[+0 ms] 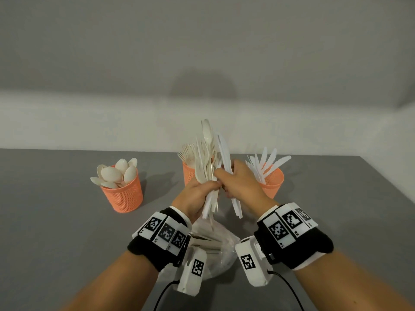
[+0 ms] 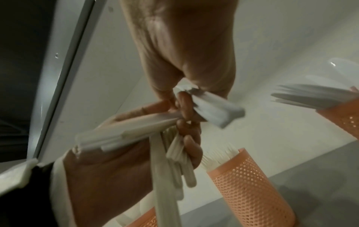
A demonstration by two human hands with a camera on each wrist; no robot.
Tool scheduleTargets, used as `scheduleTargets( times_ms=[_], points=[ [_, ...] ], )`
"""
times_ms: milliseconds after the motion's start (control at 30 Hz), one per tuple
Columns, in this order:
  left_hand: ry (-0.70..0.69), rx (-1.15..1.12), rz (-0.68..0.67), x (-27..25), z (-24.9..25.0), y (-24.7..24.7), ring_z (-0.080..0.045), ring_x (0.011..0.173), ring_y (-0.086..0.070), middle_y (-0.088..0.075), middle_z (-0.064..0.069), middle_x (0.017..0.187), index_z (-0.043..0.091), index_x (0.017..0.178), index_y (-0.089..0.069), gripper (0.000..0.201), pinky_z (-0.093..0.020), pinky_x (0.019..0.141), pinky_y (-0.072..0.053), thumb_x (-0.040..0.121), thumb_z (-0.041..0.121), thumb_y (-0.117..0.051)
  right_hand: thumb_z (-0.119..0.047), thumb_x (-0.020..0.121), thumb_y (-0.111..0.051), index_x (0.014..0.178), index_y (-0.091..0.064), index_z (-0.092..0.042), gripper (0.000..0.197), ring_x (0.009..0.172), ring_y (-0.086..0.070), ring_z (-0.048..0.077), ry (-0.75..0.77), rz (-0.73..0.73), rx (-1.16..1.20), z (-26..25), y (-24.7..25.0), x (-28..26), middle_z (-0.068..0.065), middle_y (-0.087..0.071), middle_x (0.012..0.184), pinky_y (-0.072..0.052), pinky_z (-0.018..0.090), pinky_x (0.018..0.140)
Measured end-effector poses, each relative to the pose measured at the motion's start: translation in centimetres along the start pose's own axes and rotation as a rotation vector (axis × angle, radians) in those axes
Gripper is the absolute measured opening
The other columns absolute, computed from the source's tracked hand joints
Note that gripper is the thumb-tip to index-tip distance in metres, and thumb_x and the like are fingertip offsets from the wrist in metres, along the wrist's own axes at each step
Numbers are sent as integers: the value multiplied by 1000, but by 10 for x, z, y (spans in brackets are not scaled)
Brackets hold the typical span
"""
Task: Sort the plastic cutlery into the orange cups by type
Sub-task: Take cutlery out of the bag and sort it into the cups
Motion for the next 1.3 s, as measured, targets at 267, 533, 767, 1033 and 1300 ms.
scheduleTargets(
  times_ms=[267, 533, 767, 1033, 1300],
  points=[
    [52, -48, 79, 2, -5, 1, -16, 89, -67, -67, -6, 104, 8, 131, -48, 38, -24, 75, -57, 93, 6, -48, -17, 90, -54, 98, -63, -18, 13, 87, -69, 21, 53, 29, 134, 0, -3, -9, 5, -71, 93, -57, 39, 81],
    [54, -173, 138, 7, 7, 4, -28, 97, -66, -65, -19, 114, 1, 129, -49, 36, -35, 82, -57, 93, 8, -50, -13, 94, -45, 104, -62, -2, 22, 92, -67, 27, 17, -63, 354, 3, -2, -14, 17, -68, 95, -56, 34, 83],
    [101, -312, 133, 16, 7, 8, -27, 80, -71, -63, -27, 111, 0, 132, -42, 53, -29, 58, -56, 86, 14, -63, -15, 97, -40, 106, -61, -15, 23, 102, -65, 21, 64, -176, 372, -5, -8, -19, 13, -68, 108, -52, 28, 88],
    [157, -391, 122, 34, -2, 13, -21, 79, -66, -65, -8, 85, 0, 122, -49, 35, -32, 69, -57, 90, 14, -51, -10, 98, -37, 93, -54, -7, 18, 82, -64, 25, 7, -28, 666, 3, 25, -3, 6, -65, 78, -49, 44, 93],
    [31, -206, -7, 33, 6, 4, -14, 46, -43, -40, -3, 60, 9, 88, -42, 23, -24, 47, -44, 84, 22, -61, -10, 100, -30, 100, -46, -11, 16, 78, -57, 10, 222, 350, 195, -7, 115, 35, -2, -54, 95, -49, 22, 79]
  ],
)
Point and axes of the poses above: each hand's wrist, its own x-axis towards the middle knuckle, its own y-axis out of the back of the hand, z = x × y, the point moved 5 cm from there along x, towards the middle knuckle
